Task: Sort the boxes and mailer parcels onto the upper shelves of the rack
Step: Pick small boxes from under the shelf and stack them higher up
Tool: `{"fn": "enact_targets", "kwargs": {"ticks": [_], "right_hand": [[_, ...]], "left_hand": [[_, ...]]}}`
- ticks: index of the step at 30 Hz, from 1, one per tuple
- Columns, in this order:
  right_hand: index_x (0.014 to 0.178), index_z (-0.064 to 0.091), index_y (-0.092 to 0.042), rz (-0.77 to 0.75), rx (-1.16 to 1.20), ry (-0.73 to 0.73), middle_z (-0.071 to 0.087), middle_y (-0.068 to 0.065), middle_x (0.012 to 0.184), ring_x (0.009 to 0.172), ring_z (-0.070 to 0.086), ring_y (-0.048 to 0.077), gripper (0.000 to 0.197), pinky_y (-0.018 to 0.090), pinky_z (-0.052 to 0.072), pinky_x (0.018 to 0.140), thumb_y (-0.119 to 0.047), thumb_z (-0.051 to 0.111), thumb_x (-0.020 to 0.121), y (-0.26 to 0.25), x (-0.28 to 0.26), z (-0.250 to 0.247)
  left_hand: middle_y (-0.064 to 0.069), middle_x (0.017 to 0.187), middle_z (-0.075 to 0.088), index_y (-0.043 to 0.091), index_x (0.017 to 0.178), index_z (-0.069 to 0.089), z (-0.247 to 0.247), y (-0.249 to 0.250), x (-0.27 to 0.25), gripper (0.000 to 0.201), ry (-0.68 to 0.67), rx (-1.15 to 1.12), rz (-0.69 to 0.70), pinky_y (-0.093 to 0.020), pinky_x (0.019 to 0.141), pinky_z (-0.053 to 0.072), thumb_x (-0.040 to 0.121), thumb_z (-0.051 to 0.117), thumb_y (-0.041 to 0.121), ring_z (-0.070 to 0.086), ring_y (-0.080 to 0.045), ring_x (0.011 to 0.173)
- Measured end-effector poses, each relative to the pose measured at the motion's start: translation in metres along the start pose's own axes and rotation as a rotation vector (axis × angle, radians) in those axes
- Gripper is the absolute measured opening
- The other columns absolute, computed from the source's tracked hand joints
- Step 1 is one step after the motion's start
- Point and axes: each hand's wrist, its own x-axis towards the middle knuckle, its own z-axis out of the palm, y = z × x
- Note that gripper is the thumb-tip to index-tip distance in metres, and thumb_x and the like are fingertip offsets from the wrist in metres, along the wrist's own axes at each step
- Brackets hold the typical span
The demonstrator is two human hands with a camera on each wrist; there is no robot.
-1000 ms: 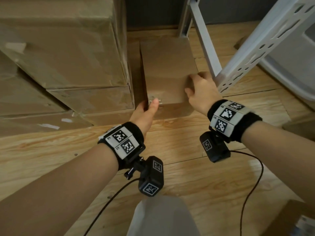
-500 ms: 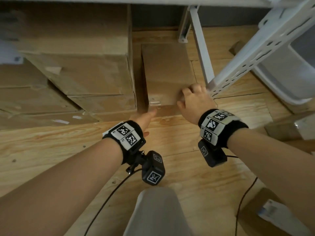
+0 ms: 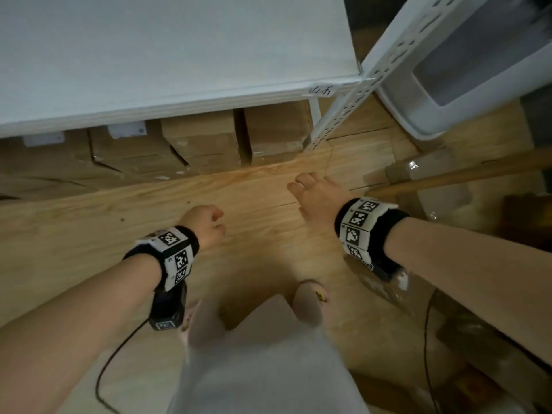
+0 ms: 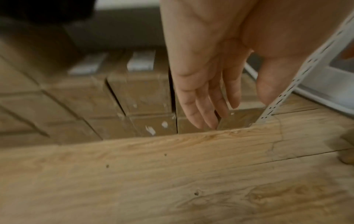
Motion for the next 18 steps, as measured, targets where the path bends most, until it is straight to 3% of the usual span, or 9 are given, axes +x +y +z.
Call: {"fn": "enact_targets", "kwargs": {"ticks": [5,10,18], "right_hand": [[0.135,0.043,-0.011,-0.081,0.024,0.074,0.045,0.010,0.133,0.122,0.044,0.029,0.045,0.042,0.043,0.101,-0.011,0.049,0.091,-0.030,-0.103,-0.117],[0.140,0.039,-0.016,-0.165,-0.073,0.189,0.040,0.006,0.139,0.126,0.042,0.027,0.050,0.042,0.040,0.104,-0.013,0.049,0.091,-0.059,-0.204,-0.253],[0.145,0.034,-0.016,-0.186,-0.212,0.439,0.034,0.007,0.147,0.131,0.037,0.027,0.054,0.040,0.036,0.107,-0.018,0.049,0.093,-0.104,-0.336,-0.417]], "left_hand": [[-0.006,0.137,0.053,0.015,0.138,0.047,-0.078,0.053,-0.135,0.042,0.015,0.085,0.143,-0.022,0.087,0.037,0.096,0.053,0.021,0.055,-0.022,0.118],[-0.002,0.136,0.053,0.020,0.135,0.049,-0.178,0.116,-0.273,0.043,0.163,0.216,0.345,-0.033,0.103,0.042,0.094,0.056,0.028,0.052,-0.019,0.121],[0.005,0.126,0.053,0.024,0.129,0.054,-0.324,0.191,-0.451,0.036,0.390,0.333,0.613,-0.025,0.088,0.042,0.093,0.058,0.026,0.055,-0.010,0.110]]}}
